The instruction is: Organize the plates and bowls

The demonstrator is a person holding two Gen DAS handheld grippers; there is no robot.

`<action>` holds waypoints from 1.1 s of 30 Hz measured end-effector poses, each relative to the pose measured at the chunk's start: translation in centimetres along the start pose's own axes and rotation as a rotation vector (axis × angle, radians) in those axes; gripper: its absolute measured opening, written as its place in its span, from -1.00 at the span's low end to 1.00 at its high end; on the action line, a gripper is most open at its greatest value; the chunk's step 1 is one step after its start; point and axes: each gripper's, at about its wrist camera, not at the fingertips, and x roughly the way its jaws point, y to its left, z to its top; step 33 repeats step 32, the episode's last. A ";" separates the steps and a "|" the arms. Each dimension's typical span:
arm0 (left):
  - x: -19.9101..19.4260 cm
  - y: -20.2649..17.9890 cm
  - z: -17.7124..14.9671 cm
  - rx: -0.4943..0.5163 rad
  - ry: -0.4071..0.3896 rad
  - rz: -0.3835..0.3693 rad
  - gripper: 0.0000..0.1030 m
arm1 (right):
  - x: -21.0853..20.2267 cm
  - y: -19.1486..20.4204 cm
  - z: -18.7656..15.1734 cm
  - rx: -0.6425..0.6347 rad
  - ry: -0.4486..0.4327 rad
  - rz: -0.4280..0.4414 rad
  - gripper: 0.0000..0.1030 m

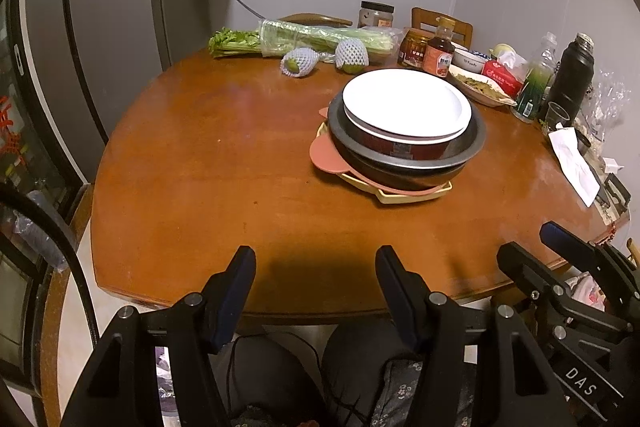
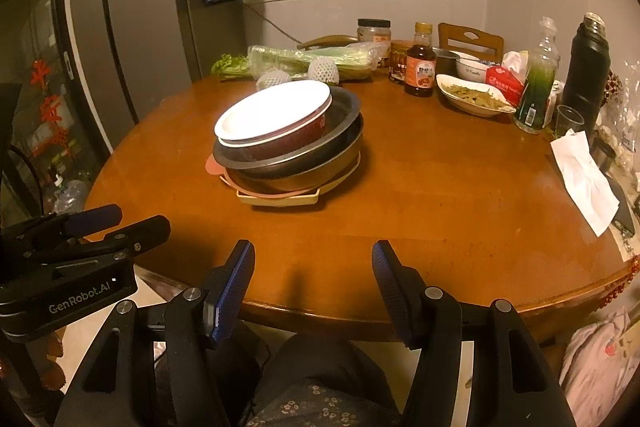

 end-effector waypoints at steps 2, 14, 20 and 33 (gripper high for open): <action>0.1 0.0 -0.1 0.000 0.004 0.000 0.20 | 0.0 0.0 0.0 0.001 0.000 0.001 0.22; 0.3 0.2 -0.4 -0.001 0.011 -0.011 0.20 | 0.1 0.3 -0.4 0.002 0.001 -0.003 0.22; 0.4 0.2 -0.5 -0.001 0.012 -0.011 0.20 | 0.1 0.3 -0.4 0.003 0.002 -0.003 0.22; 1.2 0.8 -0.2 -0.007 0.018 -0.001 0.20 | 0.8 -0.1 -0.4 0.015 0.011 -0.008 0.22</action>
